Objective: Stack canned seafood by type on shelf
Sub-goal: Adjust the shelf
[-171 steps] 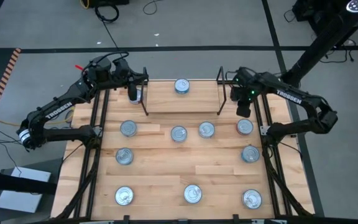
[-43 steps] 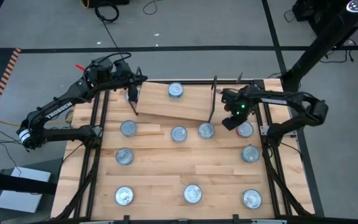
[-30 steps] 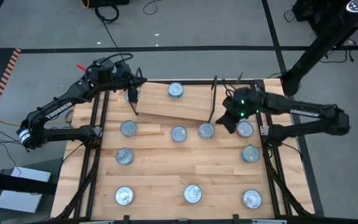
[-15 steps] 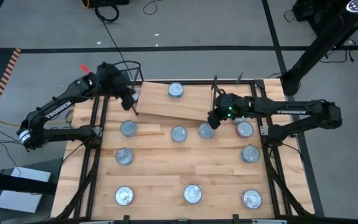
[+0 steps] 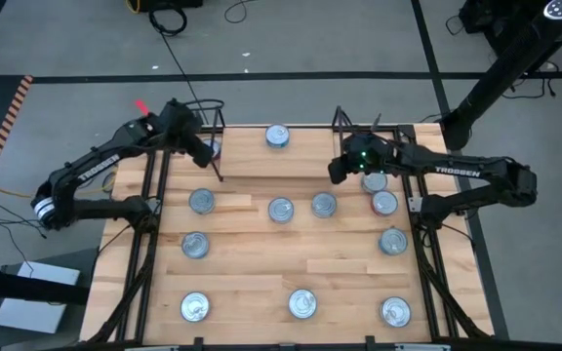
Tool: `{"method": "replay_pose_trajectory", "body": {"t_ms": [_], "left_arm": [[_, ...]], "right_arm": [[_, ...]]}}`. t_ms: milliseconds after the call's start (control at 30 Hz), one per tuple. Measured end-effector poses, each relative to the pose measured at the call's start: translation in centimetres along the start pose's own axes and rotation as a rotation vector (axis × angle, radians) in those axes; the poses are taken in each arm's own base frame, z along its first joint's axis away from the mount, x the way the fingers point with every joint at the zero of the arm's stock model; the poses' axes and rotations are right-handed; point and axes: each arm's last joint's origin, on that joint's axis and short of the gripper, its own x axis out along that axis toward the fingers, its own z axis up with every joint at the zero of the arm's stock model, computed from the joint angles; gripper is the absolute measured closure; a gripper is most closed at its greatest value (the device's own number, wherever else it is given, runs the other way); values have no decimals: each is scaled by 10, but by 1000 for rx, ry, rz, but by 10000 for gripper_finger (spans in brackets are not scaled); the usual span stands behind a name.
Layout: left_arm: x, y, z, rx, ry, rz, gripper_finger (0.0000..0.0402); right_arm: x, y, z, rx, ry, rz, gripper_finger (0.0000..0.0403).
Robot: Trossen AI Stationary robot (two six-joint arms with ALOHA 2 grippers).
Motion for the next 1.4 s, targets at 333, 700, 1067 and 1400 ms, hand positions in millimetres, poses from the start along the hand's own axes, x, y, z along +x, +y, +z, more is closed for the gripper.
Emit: {"method": "replay_pose_trajectory", "body": {"t_ms": [333,700,1067,1400], "left_arm": [[35,-5,16,7,8,-32,401],[31,8,22,-14,-59,13,401],[-43,24,19,-48,-323,51,401],[-63,23,9,-48,-374,40,401]], "right_arm": [[1,-8,6,26,-25,-31,400],[0,-14,13,-26,-39,-1,390],[-64,1,0,-192,131,99,302],[-35,-23,-66,-315,411,-41,265]]}}
